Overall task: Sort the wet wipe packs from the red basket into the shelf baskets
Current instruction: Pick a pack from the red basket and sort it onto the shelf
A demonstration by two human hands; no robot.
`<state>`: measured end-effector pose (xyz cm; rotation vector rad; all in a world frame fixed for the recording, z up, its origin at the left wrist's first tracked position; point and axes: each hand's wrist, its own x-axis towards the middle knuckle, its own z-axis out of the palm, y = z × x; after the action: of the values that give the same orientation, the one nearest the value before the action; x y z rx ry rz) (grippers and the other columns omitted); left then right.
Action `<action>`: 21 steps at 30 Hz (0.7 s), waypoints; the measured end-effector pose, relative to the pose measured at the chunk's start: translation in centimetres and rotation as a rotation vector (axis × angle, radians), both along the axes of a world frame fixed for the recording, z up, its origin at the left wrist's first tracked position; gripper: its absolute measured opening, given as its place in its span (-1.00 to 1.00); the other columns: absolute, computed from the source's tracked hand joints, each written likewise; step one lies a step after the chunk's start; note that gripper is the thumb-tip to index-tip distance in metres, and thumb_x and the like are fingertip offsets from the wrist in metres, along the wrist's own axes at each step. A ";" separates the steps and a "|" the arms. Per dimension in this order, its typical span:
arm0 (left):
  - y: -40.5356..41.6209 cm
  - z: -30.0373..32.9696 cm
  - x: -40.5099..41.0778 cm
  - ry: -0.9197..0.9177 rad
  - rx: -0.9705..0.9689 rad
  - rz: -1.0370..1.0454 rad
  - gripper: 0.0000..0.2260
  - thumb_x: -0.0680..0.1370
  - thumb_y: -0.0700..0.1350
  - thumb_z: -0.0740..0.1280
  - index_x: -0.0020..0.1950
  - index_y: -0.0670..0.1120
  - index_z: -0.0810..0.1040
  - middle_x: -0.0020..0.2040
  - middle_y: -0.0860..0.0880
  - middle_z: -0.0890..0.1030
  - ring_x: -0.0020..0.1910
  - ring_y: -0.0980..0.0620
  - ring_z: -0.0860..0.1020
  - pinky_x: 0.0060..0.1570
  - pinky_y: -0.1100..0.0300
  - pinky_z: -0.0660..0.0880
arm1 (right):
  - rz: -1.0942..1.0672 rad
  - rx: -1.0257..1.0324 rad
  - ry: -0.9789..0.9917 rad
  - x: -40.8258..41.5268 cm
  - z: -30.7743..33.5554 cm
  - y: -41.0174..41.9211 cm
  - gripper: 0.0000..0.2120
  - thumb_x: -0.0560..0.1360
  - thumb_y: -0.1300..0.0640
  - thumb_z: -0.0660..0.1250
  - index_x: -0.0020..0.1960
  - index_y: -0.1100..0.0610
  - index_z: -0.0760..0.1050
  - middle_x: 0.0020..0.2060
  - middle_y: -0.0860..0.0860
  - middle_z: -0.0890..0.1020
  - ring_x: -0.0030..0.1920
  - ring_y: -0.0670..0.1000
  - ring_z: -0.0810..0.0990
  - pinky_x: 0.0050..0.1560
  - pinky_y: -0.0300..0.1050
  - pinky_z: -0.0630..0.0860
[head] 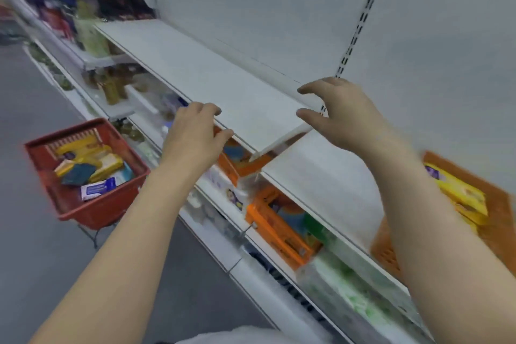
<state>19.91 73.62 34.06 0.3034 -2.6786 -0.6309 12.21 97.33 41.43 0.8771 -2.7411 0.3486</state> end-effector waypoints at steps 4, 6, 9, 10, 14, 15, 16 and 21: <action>-9.6 -2.6 2.8 0.011 0.019 0.084 -0.60 0.55 0.01 0.36 0.34 -0.10 0.46 0.27 -0.10 0.48 0.28 -0.14 0.41 0.23 -0.01 0.39 | 0.127 -0.137 -0.018 1.4 -4.9 -10.7 -0.61 0.57 -0.01 0.34 0.37 0.05 0.48 0.35 0.02 0.50 0.38 0.07 0.38 0.31 -0.07 0.32; -13.9 -3.9 3.6 0.022 0.010 0.116 -0.62 0.55 -0.01 0.36 0.33 -0.09 0.47 0.26 -0.08 0.49 0.27 -0.12 0.42 0.22 0.02 0.39 | 0.167 -0.138 -0.044 1.4 -7.7 -16.2 -0.60 0.54 0.02 0.37 0.35 0.06 0.50 0.33 0.05 0.52 0.36 0.09 0.41 0.32 -0.07 0.34; -19.7 -5.9 4.6 -0.024 -0.020 0.145 -0.65 0.54 -0.02 0.36 0.30 -0.09 0.48 0.25 -0.08 0.50 0.26 -0.11 0.43 0.21 0.03 0.39 | 0.230 -0.116 -0.127 1.3 -11.2 -24.0 -0.58 0.52 0.02 0.39 0.35 0.09 0.50 0.32 0.07 0.52 0.35 0.11 0.44 0.31 -0.04 0.40; -21.6 -6.6 4.8 -0.049 -0.023 0.155 -0.66 0.54 -0.02 0.36 0.28 -0.09 0.49 0.23 -0.09 0.51 0.24 -0.11 0.43 0.21 0.03 0.39 | 0.246 -0.119 -0.163 1.4 -12.2 -26.3 -0.58 0.53 0.02 0.39 0.35 0.10 0.50 0.32 0.07 0.52 0.35 0.11 0.44 0.29 -0.03 0.40; -28.4 -9.6 4.9 -0.136 0.027 0.225 -0.69 0.52 -0.04 0.38 0.23 -0.09 0.52 0.24 -0.07 0.50 0.25 -0.12 0.43 0.19 0.01 0.39 | 0.294 -0.100 -0.298 1.2 -15.3 -34.5 -0.59 0.54 0.01 0.38 0.36 0.10 0.49 0.32 0.09 0.51 0.34 0.13 0.44 0.29 0.01 0.40; -29.9 -10.4 4.5 -0.160 0.036 0.249 -0.68 0.53 -0.03 0.38 0.24 -0.09 0.51 0.24 -0.07 0.50 0.25 -0.12 0.43 0.19 0.01 0.40 | 0.307 -0.079 -0.316 0.6 -16.0 -36.4 -0.59 0.55 0.01 0.38 0.35 0.10 0.49 0.31 0.08 0.52 0.34 0.13 0.45 0.28 0.01 0.39; -31.4 -11.3 4.0 -0.189 0.044 0.269 -0.67 0.53 -0.03 0.37 0.26 -0.09 0.51 0.24 -0.08 0.50 0.25 -0.12 0.43 0.19 0.01 0.40 | 0.319 -0.057 -0.336 -0.1 -16.8 -38.4 -0.59 0.54 0.00 0.37 0.35 0.10 0.49 0.31 0.07 0.52 0.33 0.12 0.45 0.28 0.00 0.39; -38.8 -17.2 0.9 -0.323 0.099 0.345 -0.67 0.54 -0.02 0.36 0.26 -0.10 0.49 0.21 -0.09 0.51 0.21 -0.14 0.45 0.17 -0.02 0.42 | 0.404 -0.010 -0.439 -4.9 -22.2 -48.0 -0.60 0.53 0.01 0.39 0.32 0.10 0.50 0.26 0.07 0.54 0.29 0.12 0.48 0.28 0.02 0.44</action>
<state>20.77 34.84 16.89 0.9437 -2.7940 -0.6506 7.31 49.32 19.27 1.5127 -2.9176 0.7027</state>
